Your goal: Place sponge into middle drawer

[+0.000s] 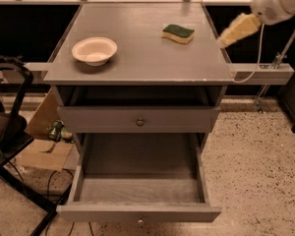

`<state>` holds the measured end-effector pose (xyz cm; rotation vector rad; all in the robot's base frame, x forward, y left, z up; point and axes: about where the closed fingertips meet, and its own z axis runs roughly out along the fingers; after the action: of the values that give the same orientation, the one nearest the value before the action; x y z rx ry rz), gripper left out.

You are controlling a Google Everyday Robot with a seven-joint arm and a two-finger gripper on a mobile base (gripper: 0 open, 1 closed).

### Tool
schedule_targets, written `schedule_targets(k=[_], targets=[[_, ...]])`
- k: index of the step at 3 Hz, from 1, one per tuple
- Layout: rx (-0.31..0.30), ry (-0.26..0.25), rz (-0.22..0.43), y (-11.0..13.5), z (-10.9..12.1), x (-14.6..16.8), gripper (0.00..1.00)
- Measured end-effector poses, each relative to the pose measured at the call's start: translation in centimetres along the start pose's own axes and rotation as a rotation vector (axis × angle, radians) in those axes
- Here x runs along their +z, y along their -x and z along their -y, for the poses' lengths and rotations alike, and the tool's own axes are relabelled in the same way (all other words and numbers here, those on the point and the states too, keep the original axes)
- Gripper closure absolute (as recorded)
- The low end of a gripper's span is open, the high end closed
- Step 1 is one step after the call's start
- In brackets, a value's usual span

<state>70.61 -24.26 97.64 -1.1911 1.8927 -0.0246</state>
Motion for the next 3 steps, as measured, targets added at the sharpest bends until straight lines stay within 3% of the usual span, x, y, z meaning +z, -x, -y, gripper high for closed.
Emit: schedule_targets(k=[1,2,3], targets=[[0.116,0.05,0.061,0.8,1.7,7.1,0.0],[0.137,0.03,0.098,1.3,3.5,8.4,0.0],[0.136,0.029,0.099,1.4,3.5,8.4,0.0]])
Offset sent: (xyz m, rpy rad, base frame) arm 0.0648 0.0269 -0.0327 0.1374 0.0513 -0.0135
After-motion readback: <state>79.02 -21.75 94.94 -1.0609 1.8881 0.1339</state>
